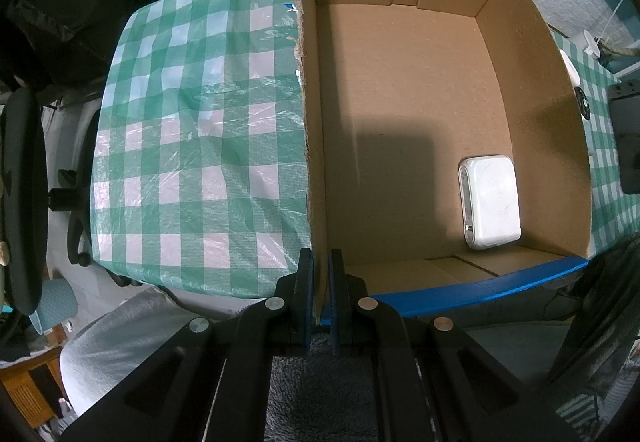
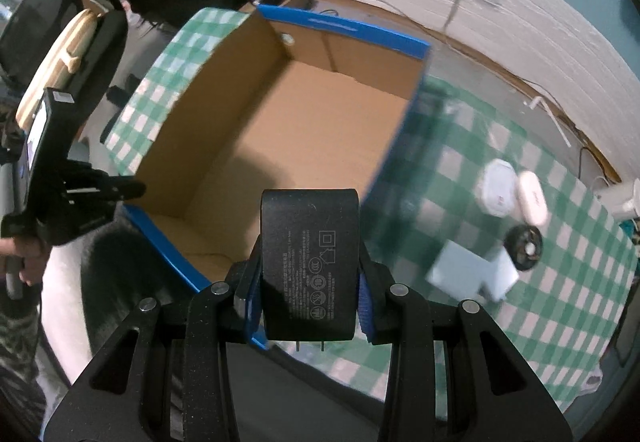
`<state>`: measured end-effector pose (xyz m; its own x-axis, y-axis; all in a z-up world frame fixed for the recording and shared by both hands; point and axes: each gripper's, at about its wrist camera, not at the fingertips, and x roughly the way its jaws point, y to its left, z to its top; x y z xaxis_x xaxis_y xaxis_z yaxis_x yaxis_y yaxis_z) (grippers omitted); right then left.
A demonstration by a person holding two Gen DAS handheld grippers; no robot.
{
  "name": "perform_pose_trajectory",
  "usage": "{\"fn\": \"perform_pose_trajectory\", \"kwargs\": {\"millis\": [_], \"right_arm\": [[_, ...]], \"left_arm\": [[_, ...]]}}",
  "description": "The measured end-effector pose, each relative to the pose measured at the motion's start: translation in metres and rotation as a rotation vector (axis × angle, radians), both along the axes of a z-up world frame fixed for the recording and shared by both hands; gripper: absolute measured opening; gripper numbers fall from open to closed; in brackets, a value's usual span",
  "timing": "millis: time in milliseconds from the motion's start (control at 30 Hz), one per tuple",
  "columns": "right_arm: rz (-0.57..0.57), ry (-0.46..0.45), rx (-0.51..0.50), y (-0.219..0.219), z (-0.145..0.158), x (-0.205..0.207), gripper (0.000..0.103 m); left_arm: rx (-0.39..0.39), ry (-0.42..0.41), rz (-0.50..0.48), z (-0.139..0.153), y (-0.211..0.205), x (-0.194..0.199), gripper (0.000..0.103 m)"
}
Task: Organize rigid objects
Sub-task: 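Lift the black charger into the box and open the right gripper, then return the right gripper to the table and grasp a white charger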
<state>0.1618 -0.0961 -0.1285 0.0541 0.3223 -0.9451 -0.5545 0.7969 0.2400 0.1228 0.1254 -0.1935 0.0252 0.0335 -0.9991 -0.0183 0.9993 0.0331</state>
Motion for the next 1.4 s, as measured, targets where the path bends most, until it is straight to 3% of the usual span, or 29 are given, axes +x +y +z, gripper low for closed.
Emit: {"fn": "perform_pose_trajectory", "kwargs": {"millis": [233,567,1100,1300,1400], "right_arm": [[0.038,0.031,-0.028,0.029,-0.025,-0.004,0.037],[0.009,0.065,-0.057,0.025,-0.053,0.001,0.037],[-0.013,0.003,-0.023,0.015,-0.043,0.002,0.039],[0.005,-0.045,0.006,0.01,-0.025,-0.002,0.051],[0.006,-0.058,0.009,0.007,-0.018,-0.002,0.052]], "left_arm": [[-0.004,0.002,-0.006,0.001,0.0,0.0,0.006],[-0.005,0.002,-0.015,0.0,0.001,0.0,0.006],[0.0,0.002,-0.026,0.001,0.002,0.001,0.007],[0.0,0.001,-0.027,0.002,0.001,0.0,0.007],[0.002,0.0,-0.028,0.003,0.001,0.0,0.007]]}}
